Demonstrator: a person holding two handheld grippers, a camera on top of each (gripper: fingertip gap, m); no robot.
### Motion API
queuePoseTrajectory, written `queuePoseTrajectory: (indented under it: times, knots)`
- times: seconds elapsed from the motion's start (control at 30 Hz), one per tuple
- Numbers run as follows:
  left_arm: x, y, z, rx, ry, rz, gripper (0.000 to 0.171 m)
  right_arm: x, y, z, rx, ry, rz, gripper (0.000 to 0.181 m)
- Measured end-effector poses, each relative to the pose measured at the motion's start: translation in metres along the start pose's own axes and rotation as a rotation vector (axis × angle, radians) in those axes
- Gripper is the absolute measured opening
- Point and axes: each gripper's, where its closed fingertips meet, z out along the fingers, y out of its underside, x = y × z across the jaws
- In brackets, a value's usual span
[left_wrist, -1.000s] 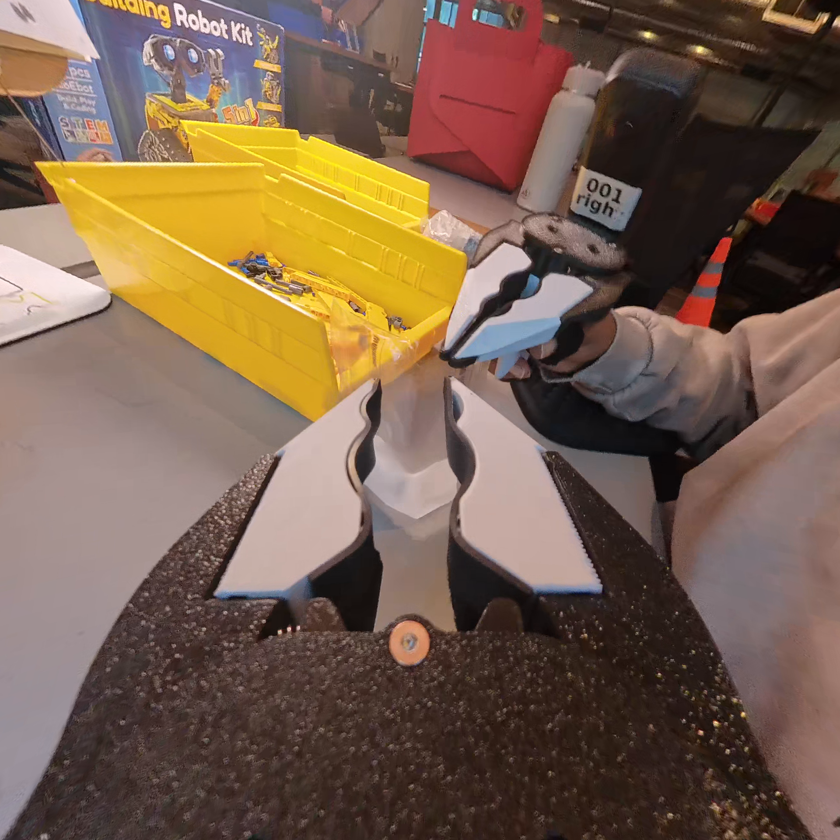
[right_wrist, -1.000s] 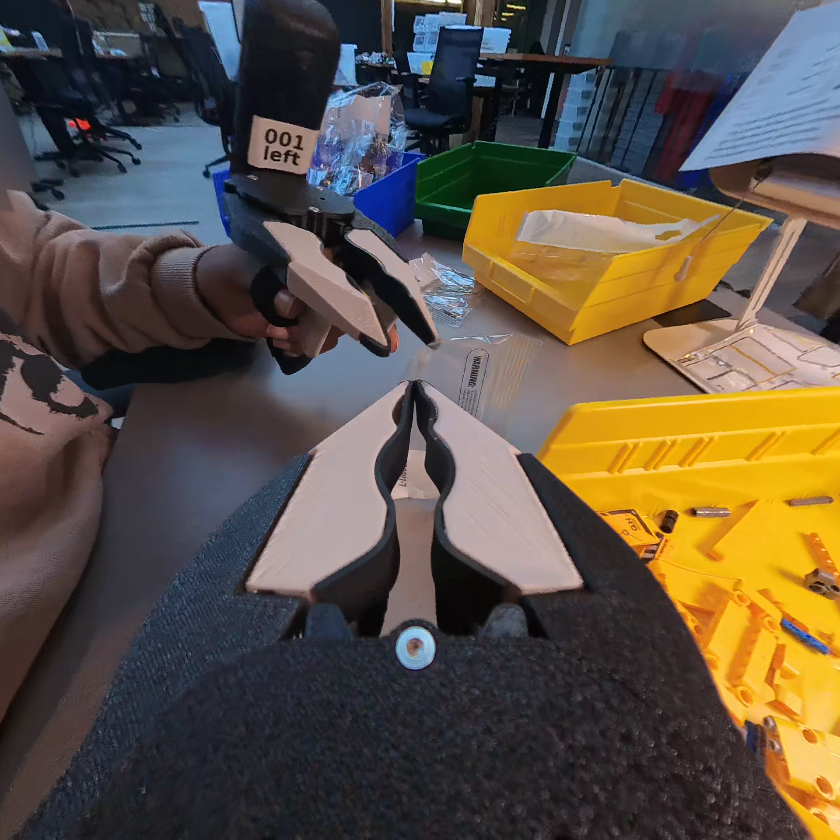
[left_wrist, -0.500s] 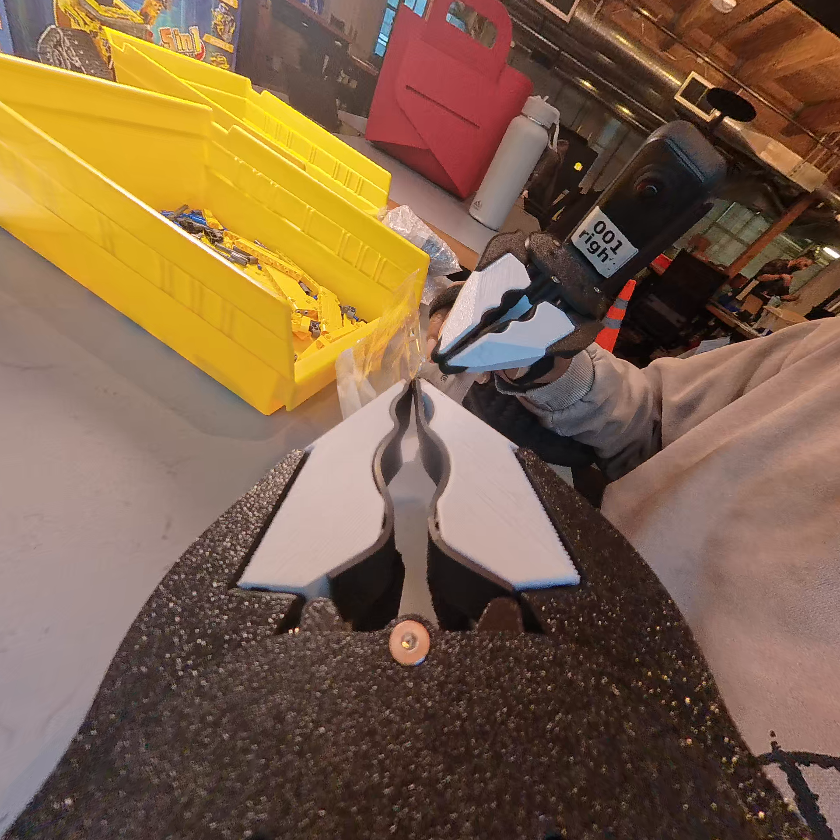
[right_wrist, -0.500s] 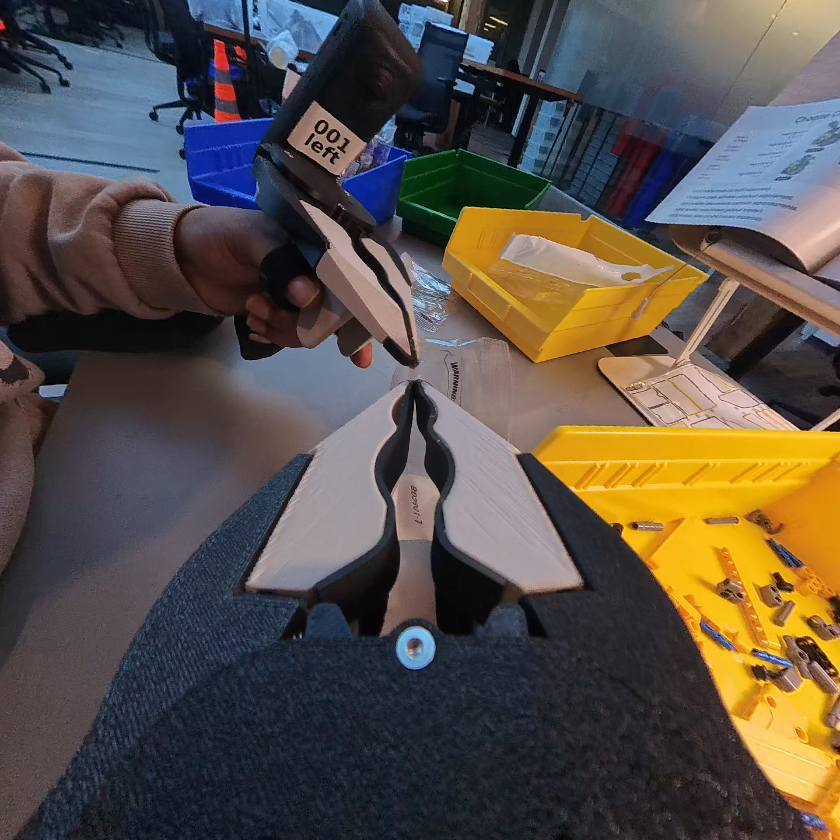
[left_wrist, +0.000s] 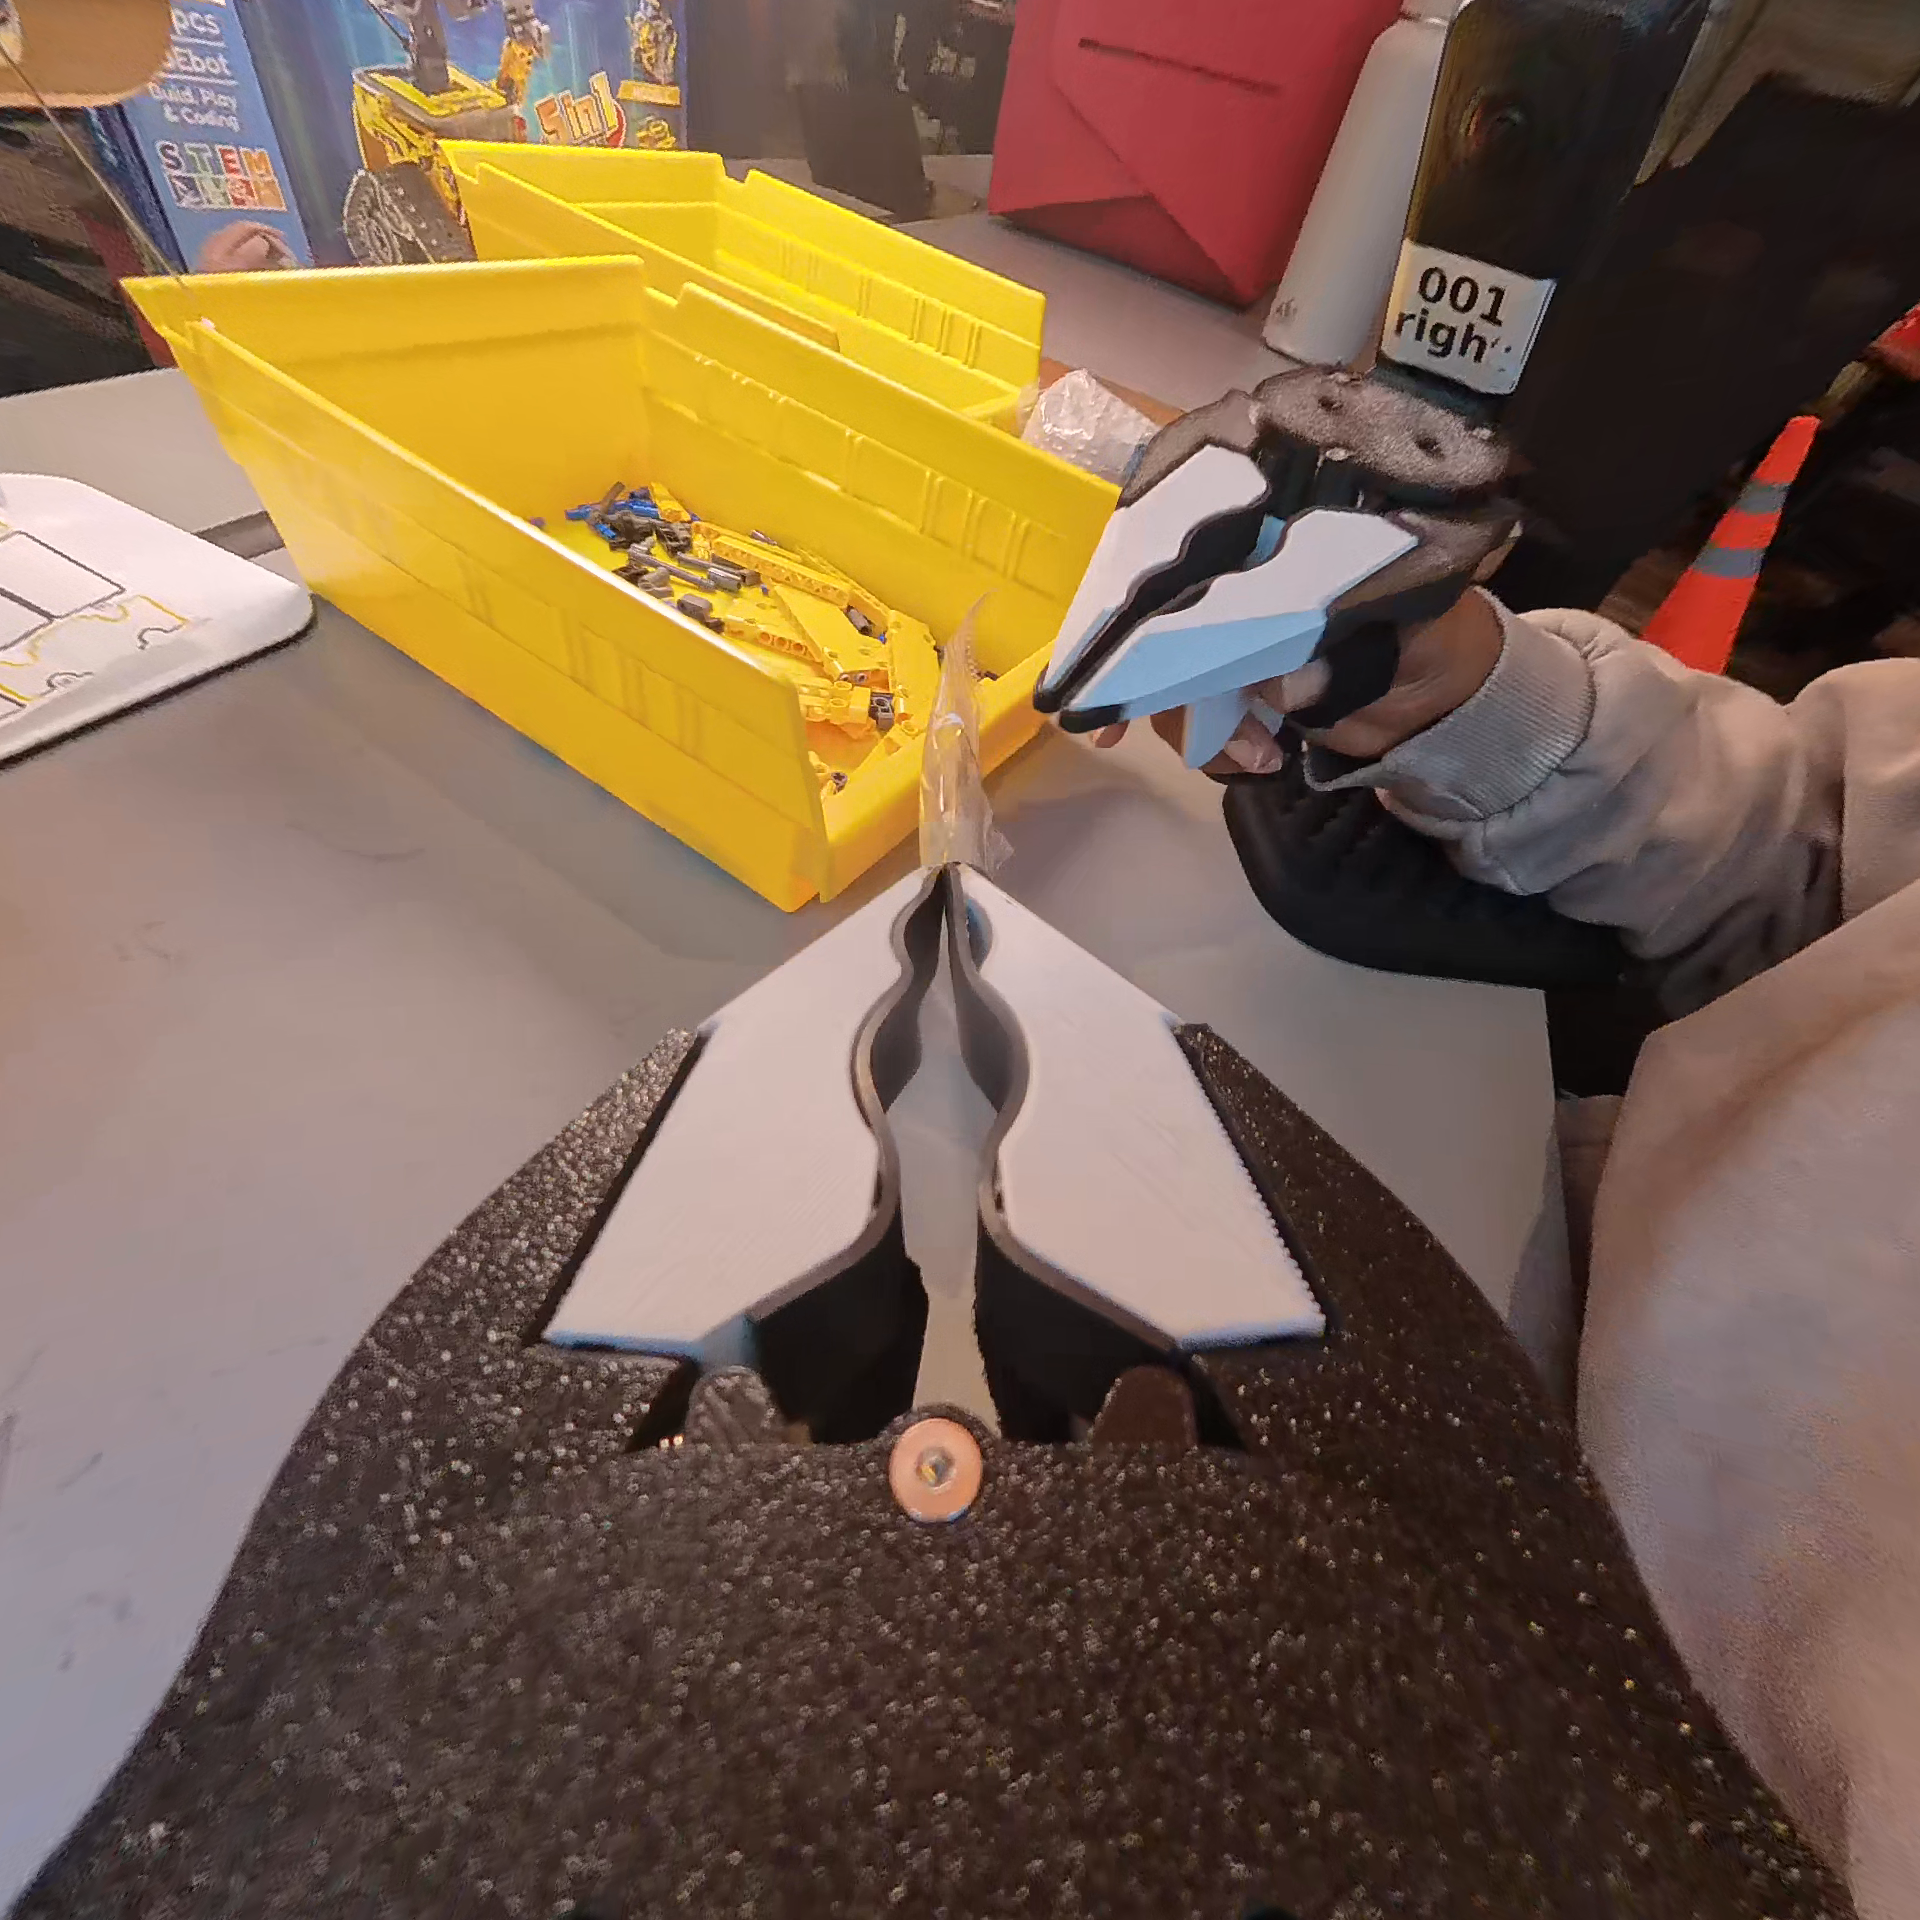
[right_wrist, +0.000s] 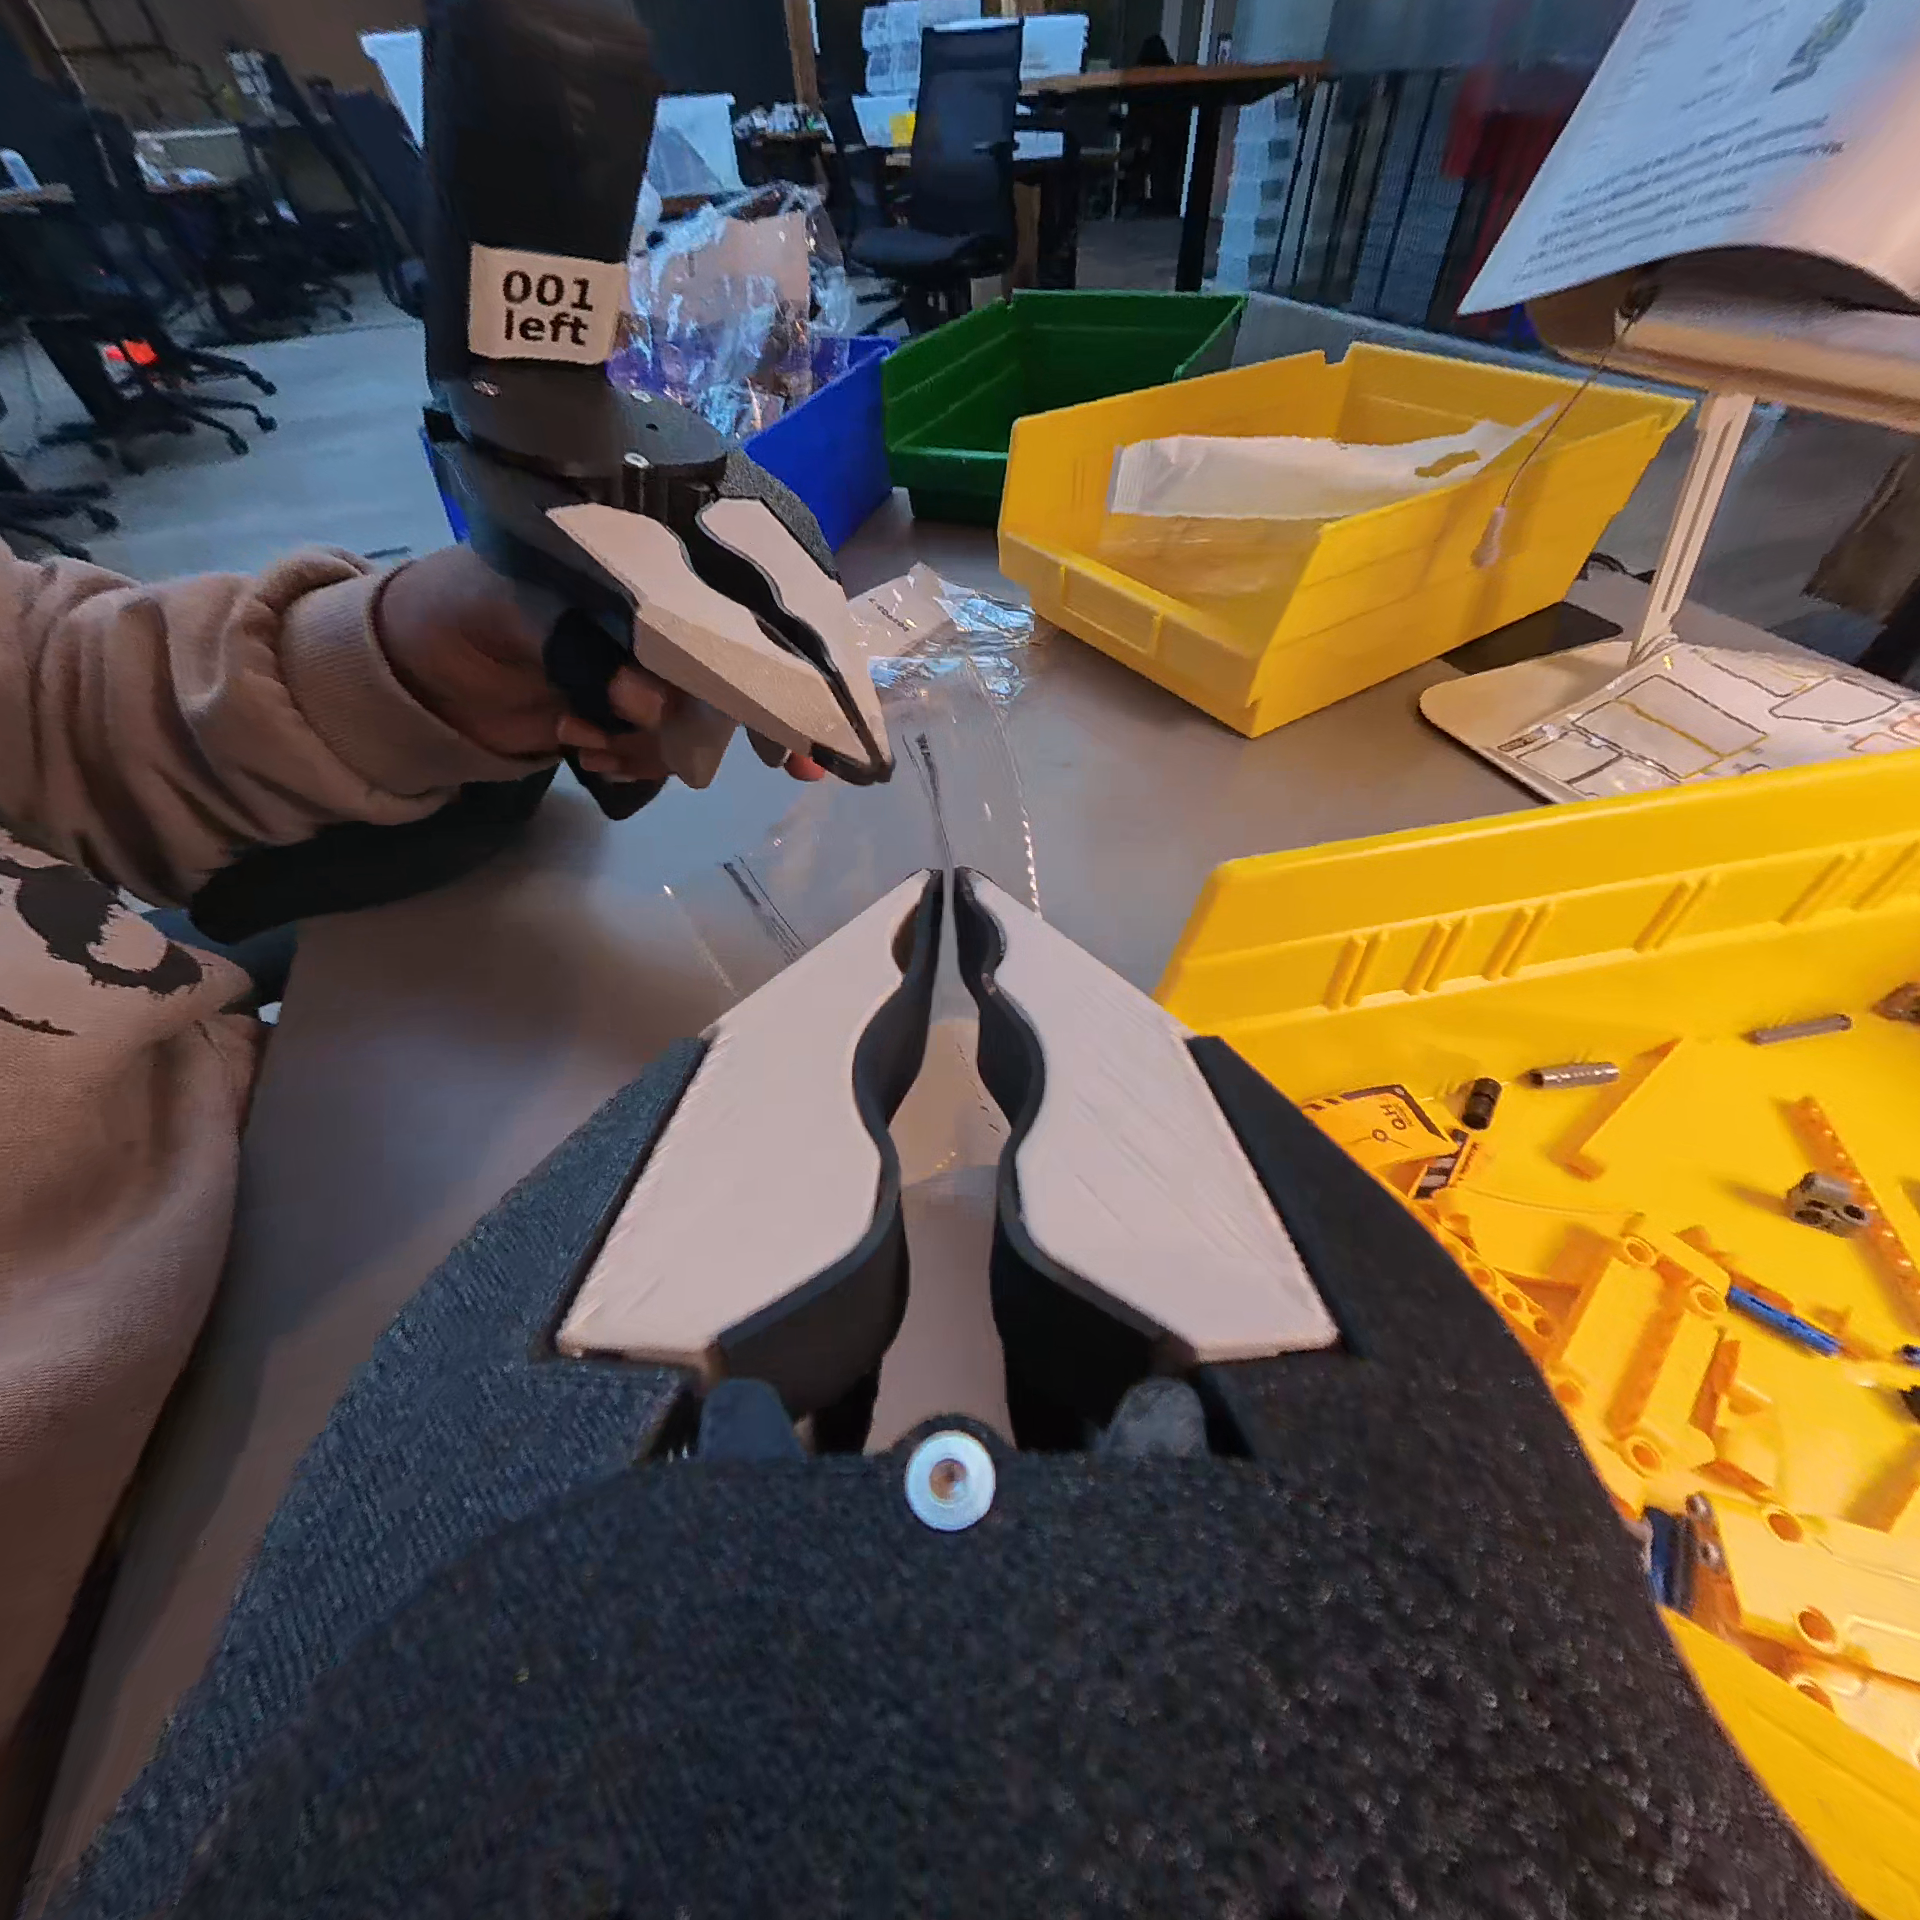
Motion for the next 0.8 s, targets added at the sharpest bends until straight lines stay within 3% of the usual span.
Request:
queuePoseTrajectory:
  times: [0.07, 0.27, 0.47, 0.53, 0.8]
  knots:
    - [0.000, -0.003, 0.003, -0.018, -0.028, 0.048, 0.000, -0.006, -0.009, 0.001, 0.007, -0.028, 0.004, 0.028]
    - [0.016, -0.022, 0.016, -0.026, -0.041, 0.163, 0.000, -0.022, -0.013, 0.018, -0.037, -0.038, 0.002, 0.031]
    - [0.030, -0.030, 0.022, -0.029, -0.014, 0.221, 0.000, -0.019, -0.018, 0.010, -0.002, -0.069, -0.030, 0.014]
    - [0.029, -0.030, 0.021, -0.034, -0.020, 0.232, 0.000, -0.017, -0.018, 0.003, 0.017, -0.082, -0.033, 0.000]
    - [0.004, -0.020, 0.015, -0.074, -0.089, 0.201, 0.000, 0.020, -0.017, -0.017, 0.046, 0.050, 0.046, 0.000]
